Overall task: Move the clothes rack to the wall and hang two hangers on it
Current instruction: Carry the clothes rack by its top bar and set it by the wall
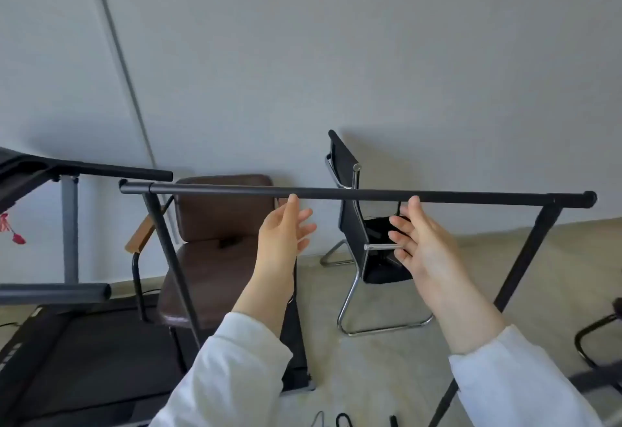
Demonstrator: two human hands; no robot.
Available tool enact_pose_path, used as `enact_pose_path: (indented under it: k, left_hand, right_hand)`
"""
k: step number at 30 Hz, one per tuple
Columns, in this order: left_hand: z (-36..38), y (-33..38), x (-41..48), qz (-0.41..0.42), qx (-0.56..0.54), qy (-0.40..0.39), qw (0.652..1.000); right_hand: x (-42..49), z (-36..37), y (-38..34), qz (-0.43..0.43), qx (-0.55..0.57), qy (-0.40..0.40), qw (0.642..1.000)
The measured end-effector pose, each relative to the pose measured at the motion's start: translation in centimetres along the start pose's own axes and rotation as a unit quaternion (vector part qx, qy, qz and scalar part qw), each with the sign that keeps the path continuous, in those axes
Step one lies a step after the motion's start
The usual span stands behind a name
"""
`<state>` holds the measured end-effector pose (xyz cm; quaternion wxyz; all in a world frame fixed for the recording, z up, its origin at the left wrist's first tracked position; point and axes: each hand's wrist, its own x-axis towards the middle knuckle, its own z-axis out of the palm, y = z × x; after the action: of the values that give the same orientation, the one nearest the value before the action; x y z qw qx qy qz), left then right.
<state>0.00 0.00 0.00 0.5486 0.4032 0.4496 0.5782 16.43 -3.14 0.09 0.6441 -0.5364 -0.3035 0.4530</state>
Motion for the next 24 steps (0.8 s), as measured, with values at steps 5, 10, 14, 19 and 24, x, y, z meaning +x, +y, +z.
enact_pose_path:
  k: [5,10,14,19,24]
  left_hand:
    - [-0.3,0.1,2.8,0.002,0.014,-0.025,1.0]
    - [-0.1,-0.3,4.7,0.026,0.038,-0.026,0.999]
    - [0.4,-0.4,4.9,0.043,0.032,-0.029,0.998]
    - [1.3,-0.4,4.1,0.058,0.028,-0.052,0.997]
    - [2.8,-0.3,2.7,0.067,0.025,-0.081,0.994]
  right_hand:
    - [1.6,1.5,-0.3,0.013,0.002,0.023,1.0]
    - [2.5,2.1,-0.5,-0.02,-0.012,0.052,0.998]
    - [2.7,2.0,-0.3,-0.048,-0.013,0.08,0.996]
    - [2.4,1.2,-0.8,-0.055,0.001,0.113,0.992]
    - [1.1,-0.7,-1.6,-0.061,0.004,0.135,0.989]
